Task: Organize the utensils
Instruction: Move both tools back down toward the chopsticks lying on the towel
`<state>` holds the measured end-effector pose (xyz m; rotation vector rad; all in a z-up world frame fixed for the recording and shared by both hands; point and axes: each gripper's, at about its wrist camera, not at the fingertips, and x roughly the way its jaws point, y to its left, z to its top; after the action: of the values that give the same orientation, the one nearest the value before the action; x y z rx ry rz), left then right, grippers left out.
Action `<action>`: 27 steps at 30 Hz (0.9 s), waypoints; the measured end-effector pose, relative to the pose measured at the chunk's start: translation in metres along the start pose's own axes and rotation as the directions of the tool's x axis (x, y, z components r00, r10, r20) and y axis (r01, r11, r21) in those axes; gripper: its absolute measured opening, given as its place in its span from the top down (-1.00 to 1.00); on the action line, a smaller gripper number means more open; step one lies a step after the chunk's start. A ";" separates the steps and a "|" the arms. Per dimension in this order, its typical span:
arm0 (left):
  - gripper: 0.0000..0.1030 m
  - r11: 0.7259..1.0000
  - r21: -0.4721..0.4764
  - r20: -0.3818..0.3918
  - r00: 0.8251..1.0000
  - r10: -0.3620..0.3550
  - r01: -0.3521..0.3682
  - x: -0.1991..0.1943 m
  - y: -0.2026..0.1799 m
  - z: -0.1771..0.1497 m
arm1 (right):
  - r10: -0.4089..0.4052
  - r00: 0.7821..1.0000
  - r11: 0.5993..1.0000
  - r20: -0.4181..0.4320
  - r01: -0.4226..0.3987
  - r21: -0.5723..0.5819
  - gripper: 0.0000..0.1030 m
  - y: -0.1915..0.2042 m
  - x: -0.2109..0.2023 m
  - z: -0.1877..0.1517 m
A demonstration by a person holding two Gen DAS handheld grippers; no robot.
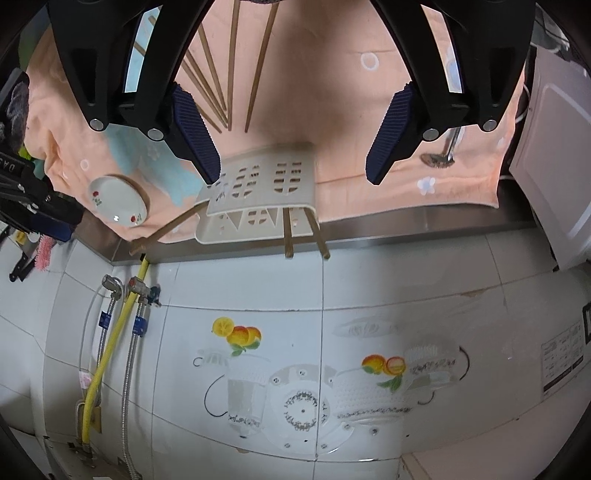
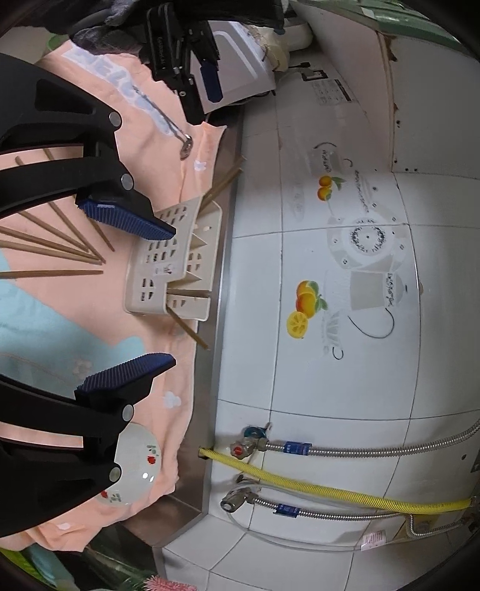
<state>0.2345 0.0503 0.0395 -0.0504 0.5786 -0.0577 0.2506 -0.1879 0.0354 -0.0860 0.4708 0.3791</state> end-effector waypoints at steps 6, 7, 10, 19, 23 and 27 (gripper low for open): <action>-0.63 1.000 -0.017 -0.012 1.000 -0.008 0.008 -0.005 0.004 -0.020 | 0.013 1.000 1.000 -0.015 -0.013 0.002 -0.21 0.005 -0.006 -0.026; -0.63 1.000 -0.018 -0.014 1.000 -0.009 0.009 -0.006 0.003 -0.023 | 0.011 1.000 1.000 -0.018 -0.011 0.001 -0.21 0.006 -0.007 -0.032; -0.64 1.000 -0.024 -0.023 1.000 -0.017 0.016 -0.007 0.003 -0.034 | 0.013 0.999 1.000 -0.034 -0.013 0.004 -0.21 0.007 -0.007 -0.048; -0.66 0.999 -0.042 -0.073 0.997 -0.011 0.008 0.000 0.008 -0.072 | 0.031 0.995 0.999 -0.098 -0.027 0.039 -0.21 0.003 -0.002 -0.099; -0.68 0.999 -0.048 -0.102 0.995 -0.012 0.007 0.005 0.009 -0.091 | 0.034 0.991 0.999 -0.131 -0.028 0.046 -0.21 0.004 0.001 -0.123; -0.69 0.998 -0.059 -0.139 0.990 -0.011 0.003 0.011 0.012 -0.111 | 0.038 0.987 0.999 -0.154 -0.032 0.044 -0.21 0.007 0.004 -0.144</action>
<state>0.1836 0.0579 -0.0600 -0.1065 0.7199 -0.0508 0.1895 -0.2038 -0.0945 -0.0675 0.6342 0.3985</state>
